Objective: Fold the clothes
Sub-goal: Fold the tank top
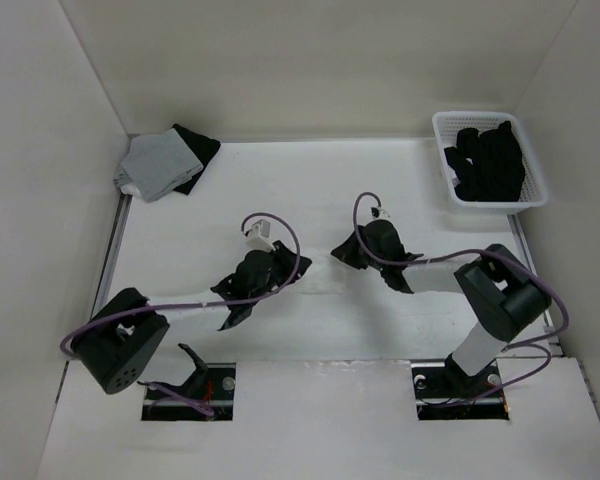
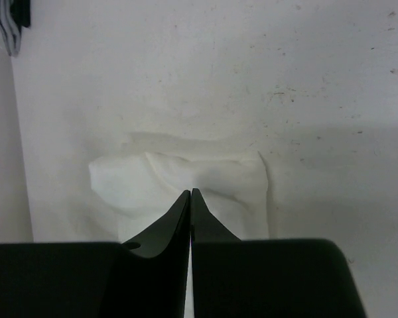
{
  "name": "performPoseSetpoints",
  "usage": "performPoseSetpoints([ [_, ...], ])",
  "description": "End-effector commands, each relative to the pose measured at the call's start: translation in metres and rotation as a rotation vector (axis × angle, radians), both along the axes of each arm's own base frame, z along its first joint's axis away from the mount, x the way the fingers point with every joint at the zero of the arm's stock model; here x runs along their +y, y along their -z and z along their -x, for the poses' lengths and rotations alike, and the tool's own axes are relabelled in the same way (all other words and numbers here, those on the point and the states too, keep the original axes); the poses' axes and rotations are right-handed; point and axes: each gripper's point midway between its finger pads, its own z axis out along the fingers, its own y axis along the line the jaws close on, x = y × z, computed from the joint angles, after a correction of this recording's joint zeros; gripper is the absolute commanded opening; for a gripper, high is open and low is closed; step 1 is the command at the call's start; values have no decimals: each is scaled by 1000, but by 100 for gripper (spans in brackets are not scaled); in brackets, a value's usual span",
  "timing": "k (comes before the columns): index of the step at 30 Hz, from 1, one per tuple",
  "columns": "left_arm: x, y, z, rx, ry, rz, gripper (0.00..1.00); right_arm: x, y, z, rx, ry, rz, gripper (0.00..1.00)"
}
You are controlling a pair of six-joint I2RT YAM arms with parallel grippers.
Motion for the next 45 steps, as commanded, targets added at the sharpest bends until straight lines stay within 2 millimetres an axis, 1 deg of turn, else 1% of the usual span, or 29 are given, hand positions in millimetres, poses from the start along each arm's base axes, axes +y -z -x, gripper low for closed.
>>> performPoseSetpoints([
  [1,-17,-21,-28,-68,-14,14,15,17,-11,-19,-61,-18,-48,4],
  [3,-12,-10,-46,-66,-61,-12,15,16,-3,-24,-50,-3,-52,3],
  [5,-2,10,-62,-38,-102,-42,13,15,5,-25,-34,16,-57,3],
  [7,12,29,-70,1,-137,-64,13,9,12,-25,-17,39,-60,3],
  [9,28,40,-73,28,-171,-69,12,4,17,-22,-10,55,-59,3],
  [13,54,43,-80,34,-233,-75,12,-5,19,-20,-9,80,-64,3],
  [16,61,41,-82,31,-250,-71,12,-6,17,-20,-13,82,-67,3],
  [18,62,34,-81,19,-250,-56,13,-7,14,-19,-18,78,-70,4],
  [20,61,22,-79,-8,-241,-39,13,-5,5,-18,-34,66,-79,5],
  [22,58,6,-75,-43,-227,-20,13,-1,-13,-18,-69,46,-100,8],
  [24,56,-10,-70,-75,-215,-9,13,3,-36,-17,-110,18,-129,13],
  [27,59,-31,-60,-126,-192,-42,16,4,-79,-12,-202,-10,-148,24],
  [29,63,-36,-53,-142,-179,-90,19,-2,-104,-7,-265,-15,-140,31],
  [31,72,-34,-46,-132,-171,-155,22,-13,-122,-1,-321,-4,-112,36],
  [33,86,-27,-39,-98,-182,-216,23,-31,-132,1,-365,36,-69,42],
  [35,104,-21,-32,-64,-213,-252,26,-58,-140,-3,-405,105,-6,47],
  [39,141,-8,-18,-5,-293,-283,32,-110,-153,-8,-466,265,67,51],
  [42,169,1,-13,41,-369,-309,37,-147,-147,-10,-493,404,93,54],
  [43,178,3,-13,52,-393,-318,38,-157,-141,-10,-492,441,94,55],
  [45,193,9,-12,75,-438,-324,41,-172,-129,-10,-484,487,92,55],
])
